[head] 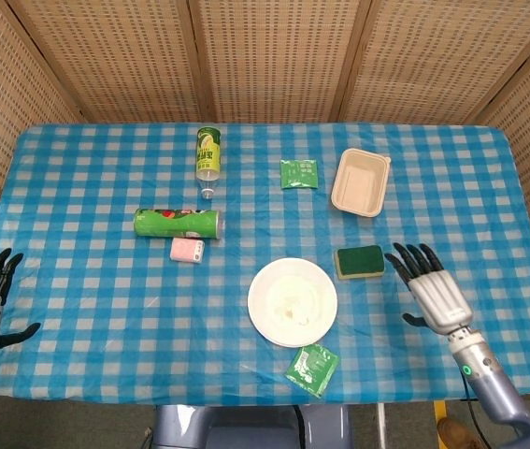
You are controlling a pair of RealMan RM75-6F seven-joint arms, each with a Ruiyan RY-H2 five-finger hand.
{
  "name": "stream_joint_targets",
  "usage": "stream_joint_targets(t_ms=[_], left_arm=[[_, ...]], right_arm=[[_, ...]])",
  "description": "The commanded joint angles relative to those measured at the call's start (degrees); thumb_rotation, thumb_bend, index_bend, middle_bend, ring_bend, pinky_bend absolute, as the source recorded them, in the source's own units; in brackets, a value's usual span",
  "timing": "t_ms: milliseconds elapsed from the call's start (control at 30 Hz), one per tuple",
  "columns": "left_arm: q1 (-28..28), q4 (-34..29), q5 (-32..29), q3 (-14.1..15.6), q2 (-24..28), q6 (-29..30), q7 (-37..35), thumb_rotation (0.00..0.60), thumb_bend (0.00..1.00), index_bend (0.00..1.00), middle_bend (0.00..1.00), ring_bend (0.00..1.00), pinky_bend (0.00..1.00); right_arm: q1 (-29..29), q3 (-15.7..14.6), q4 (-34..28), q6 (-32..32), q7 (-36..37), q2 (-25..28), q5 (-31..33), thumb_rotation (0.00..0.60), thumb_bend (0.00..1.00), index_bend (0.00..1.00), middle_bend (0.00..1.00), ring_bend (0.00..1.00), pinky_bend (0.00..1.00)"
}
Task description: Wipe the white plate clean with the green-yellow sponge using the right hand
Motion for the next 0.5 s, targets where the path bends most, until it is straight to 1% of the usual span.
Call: stream_joint_targets(t_ms=[33,133,200,267,367,500], left_arm=[[-0.68,0.57,-1.59,-0.67,-0.29,-1.23,0.24,0.600,0.00,0.00,0.00,0.00,0.00],[-0.89,0.89,-2.53,-1.04,-0.32,-1.57,0.25,0.600,0.00,0.00,0.00,0.00,0.00],[-0.97,1.14,-3.11,-1.24,-0.34,-1.75,0.14,0.600,0.00,0.00,0.00,0.00,0.00],[-1.12,1.35,-3.73,-1.44,-0.34,-2.09,0.00,0.600,0.00,0.00,0.00,0.00,0.00],[-1.43,1.67,-4.73,-1.61,-0.29,-2.99,-0.38,0.600,0.00,0.00,0.00,0.00,0.00],[-1.67,2.00,-5.45,-1.73,-0.40,-3.46,-0.15,0.600,0.00,0.00,0.00,0.00,0.00]], right_arm=[[8.98,3.54,3.02,-9.93,0.59,-3.27,3.10,0.600,0.00,0.13,0.12,0.06,0.15],[12.73,4.71,6.33,-14.43,2.02,-6.21,5.24,0.600,0.01,0.17,0.17,0.11,0.19],[14.69,5.22,8.88,-16.40,2.35,-8.05,6.27,0.600,0.05,0.19,0.20,0.15,0.28],[16.34,5.52,11.78,-17.88,1.66,-10.04,7.46,0.600,0.08,0.21,0.22,0.16,0.32],[18.59,5.43,15.43,-20.39,1.04,-13.14,9.45,0.600,0.11,0.22,0.22,0.17,0.32],[20.60,4.72,20.04,-21.80,-0.99,-16.21,10.31,0.600,0.12,0.22,0.22,0.17,0.32]])
